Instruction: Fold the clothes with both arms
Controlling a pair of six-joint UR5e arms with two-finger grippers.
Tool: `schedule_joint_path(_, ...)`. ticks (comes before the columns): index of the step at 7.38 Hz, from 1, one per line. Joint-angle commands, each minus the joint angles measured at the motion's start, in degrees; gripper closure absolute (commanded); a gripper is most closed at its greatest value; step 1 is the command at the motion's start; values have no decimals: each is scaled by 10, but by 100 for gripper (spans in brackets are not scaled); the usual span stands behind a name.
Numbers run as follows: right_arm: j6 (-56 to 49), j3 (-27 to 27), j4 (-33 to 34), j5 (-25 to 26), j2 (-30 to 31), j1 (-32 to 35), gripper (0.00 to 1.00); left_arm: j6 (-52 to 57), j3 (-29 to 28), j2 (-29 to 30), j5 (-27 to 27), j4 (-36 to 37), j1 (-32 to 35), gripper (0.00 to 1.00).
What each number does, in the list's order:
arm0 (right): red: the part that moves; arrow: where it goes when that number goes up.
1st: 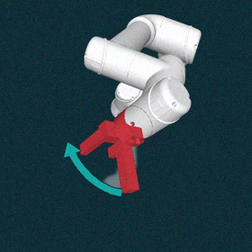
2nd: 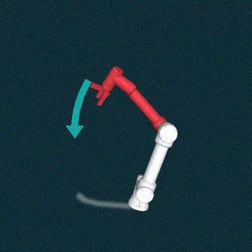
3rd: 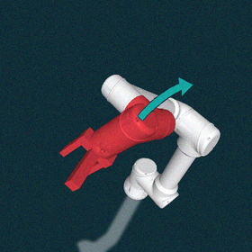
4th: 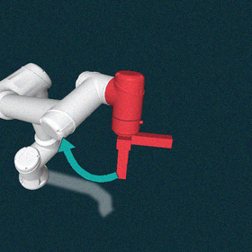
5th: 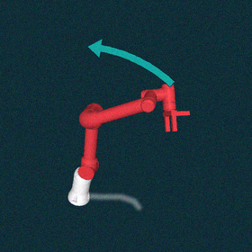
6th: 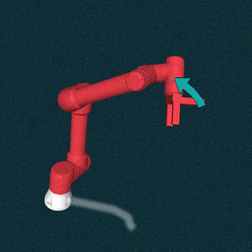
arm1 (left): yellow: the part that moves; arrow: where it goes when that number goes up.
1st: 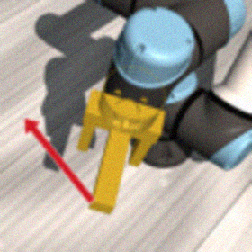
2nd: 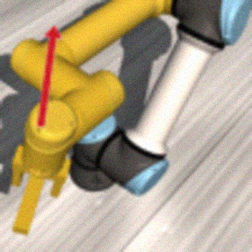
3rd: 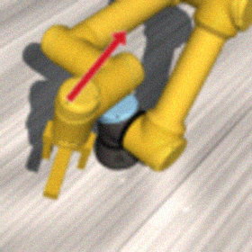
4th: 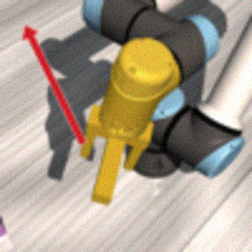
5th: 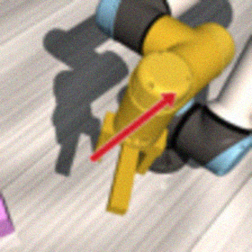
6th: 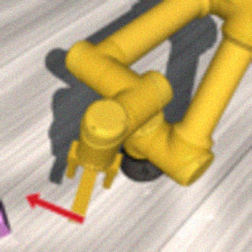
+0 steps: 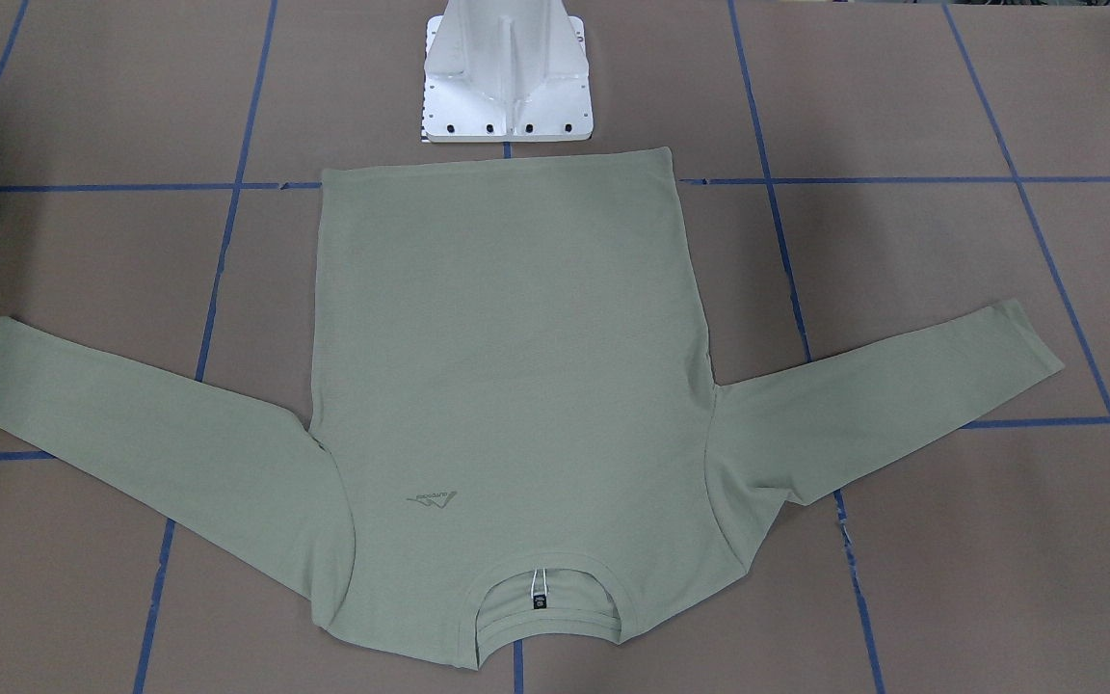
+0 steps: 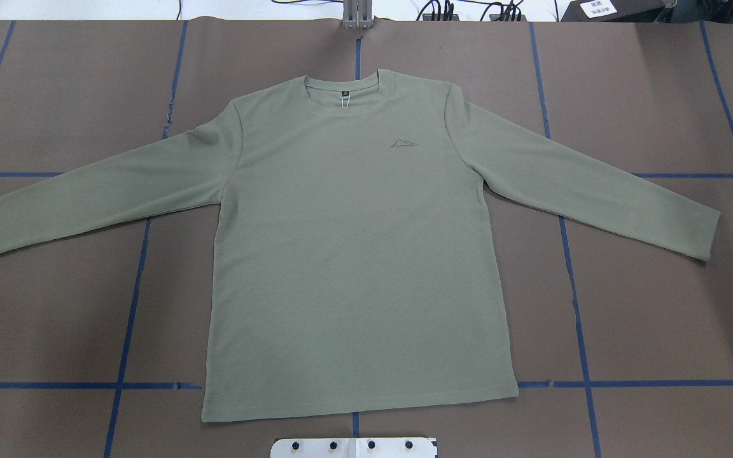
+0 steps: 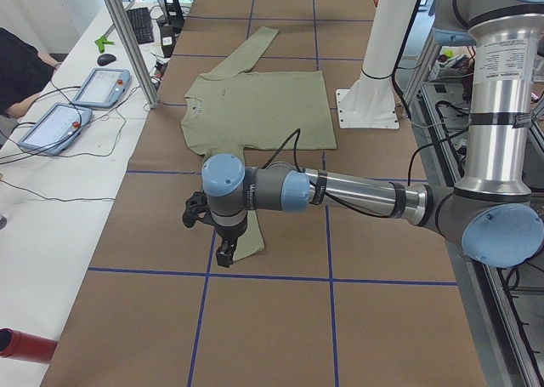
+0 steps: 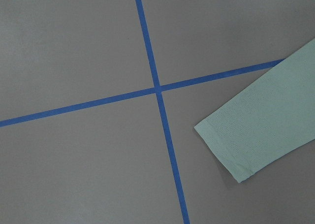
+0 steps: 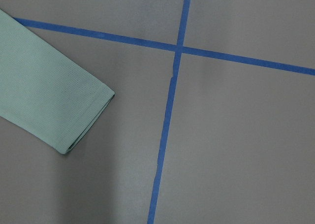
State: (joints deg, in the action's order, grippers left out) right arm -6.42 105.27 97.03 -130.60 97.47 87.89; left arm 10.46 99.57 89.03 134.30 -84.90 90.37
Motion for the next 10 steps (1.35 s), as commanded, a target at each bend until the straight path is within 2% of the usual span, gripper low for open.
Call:
schedule_joint_path(1,0,0,0,0,0,0,0,0,3,1,0,2,-7,0)
schedule_joint_path(3,-3,3,-1,1,-6,0,0,-1,28,-1,-2,4,-9,0)
schedule_joint_path(6,0,-1,-1,2,-71,-2,0,-5,36,25,3,-1,-9,0)
schedule_joint_path(8,3,-23,-3,-3,-89,-5,0,-4,6,53,3,-90,-8,0)
schedule_joint_path(9,6,-44,-50,-20,-89,-5,0,-5,-2,56,3,-103,-9,0)
schedule_joint_path(10,11,-95,-108,-70,-95,-6,0,-4,-3,55,3,-105,-9,0)
